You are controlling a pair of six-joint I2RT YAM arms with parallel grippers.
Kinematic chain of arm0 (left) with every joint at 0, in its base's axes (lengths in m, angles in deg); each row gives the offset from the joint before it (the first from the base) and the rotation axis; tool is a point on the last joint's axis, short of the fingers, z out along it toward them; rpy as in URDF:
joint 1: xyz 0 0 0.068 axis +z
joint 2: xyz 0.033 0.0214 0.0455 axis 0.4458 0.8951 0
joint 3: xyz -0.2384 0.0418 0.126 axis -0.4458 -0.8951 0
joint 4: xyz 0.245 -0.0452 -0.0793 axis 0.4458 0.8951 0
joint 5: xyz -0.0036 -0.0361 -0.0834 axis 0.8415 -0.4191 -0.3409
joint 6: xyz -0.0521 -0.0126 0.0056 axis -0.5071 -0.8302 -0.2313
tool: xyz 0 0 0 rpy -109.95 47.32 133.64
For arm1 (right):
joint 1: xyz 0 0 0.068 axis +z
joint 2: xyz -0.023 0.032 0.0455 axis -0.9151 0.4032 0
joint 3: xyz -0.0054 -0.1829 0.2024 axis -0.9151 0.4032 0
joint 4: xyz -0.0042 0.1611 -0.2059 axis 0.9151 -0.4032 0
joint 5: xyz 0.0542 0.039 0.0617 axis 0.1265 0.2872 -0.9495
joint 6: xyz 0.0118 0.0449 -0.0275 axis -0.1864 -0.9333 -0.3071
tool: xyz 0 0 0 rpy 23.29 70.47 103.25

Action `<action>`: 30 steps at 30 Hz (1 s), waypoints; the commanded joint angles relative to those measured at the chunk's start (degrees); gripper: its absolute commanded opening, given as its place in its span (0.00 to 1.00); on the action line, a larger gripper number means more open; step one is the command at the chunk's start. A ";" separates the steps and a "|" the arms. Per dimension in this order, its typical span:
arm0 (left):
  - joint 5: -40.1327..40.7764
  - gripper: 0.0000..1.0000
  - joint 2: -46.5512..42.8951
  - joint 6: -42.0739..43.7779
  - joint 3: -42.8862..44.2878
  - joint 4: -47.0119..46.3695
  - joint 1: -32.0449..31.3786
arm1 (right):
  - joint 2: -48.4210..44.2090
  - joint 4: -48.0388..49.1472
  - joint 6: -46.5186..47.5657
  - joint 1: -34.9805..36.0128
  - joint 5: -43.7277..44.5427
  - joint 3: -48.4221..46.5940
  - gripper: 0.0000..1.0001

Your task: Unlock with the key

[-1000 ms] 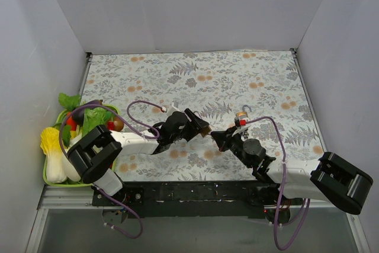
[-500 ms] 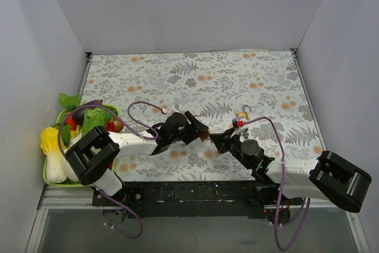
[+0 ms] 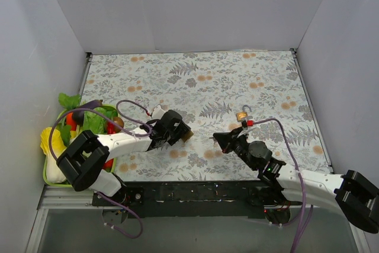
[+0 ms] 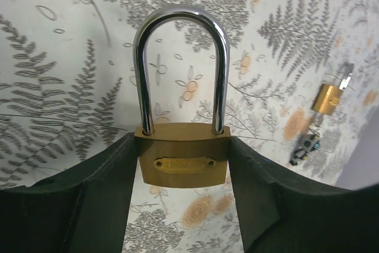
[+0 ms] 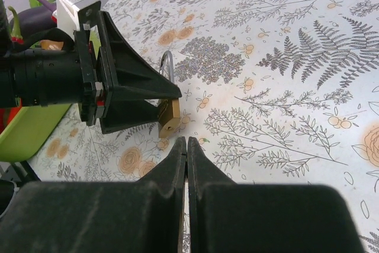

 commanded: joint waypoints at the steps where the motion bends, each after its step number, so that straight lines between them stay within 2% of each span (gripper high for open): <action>1: 5.95 0.00 0.23 -20.12 5.41 8.48 0.18 | -4.19 -4.84 -1.25 0.32 2.02 -0.61 0.01; 5: 6.92 0.01 3.13 -15.20 8.49 10.77 0.27 | -6.57 -7.92 -1.08 0.32 3.34 -0.78 0.01; 7: 7.18 0.04 4.53 -13.87 9.20 11.47 0.27 | -7.54 -9.33 -0.90 0.32 3.87 -0.96 0.01; 8: 7.18 0.16 4.97 -12.82 9.72 11.74 0.18 | -7.80 -9.50 -0.90 0.32 3.78 -0.96 0.01; 10: 6.66 0.28 5.59 -12.29 9.64 11.65 0.27 | -8.33 -10.12 -0.90 0.41 3.61 -1.13 0.01; 11: 6.48 0.40 5.68 -12.11 9.47 11.65 0.27 | -8.42 -10.38 -0.90 0.32 3.61 -1.22 0.01; 12: 6.22 0.62 5.77 -11.41 9.55 11.65 0.18 | -8.60 -10.65 -0.90 0.32 3.61 -1.22 0.01; 18: 6.65 0.98 4.02 -6.32 10.17 11.74 0.18 | -9.83 -12.40 -0.72 0.32 4.31 -1.93 0.01; 23: 9.45 0.98 0.77 2.55 12.10 14.37 -0.08 | -10.97 -14.25 -0.37 0.32 4.49 -3.50 0.01; 26: 11.74 0.98 -5.29 7.81 10.70 14.73 -0.43 | -12.29 -14.78 -0.64 0.32 3.08 -5.00 0.01; 28: 10.97 0.98 -11.61 12.39 9.21 11.49 -0.52 | -12.81 -14.69 -0.46 0.32 1.33 -6.58 0.01; 29: 8.44 0.98 -14.07 17.55 6.59 9.13 -0.52 | -12.99 -15.04 -0.11 0.32 0.80 -7.37 0.01; 30: 6.06 0.98 -16.36 20.30 5.09 3.45 -0.52 | -13.34 -15.30 0.15 0.32 0.10 -8.07 0.01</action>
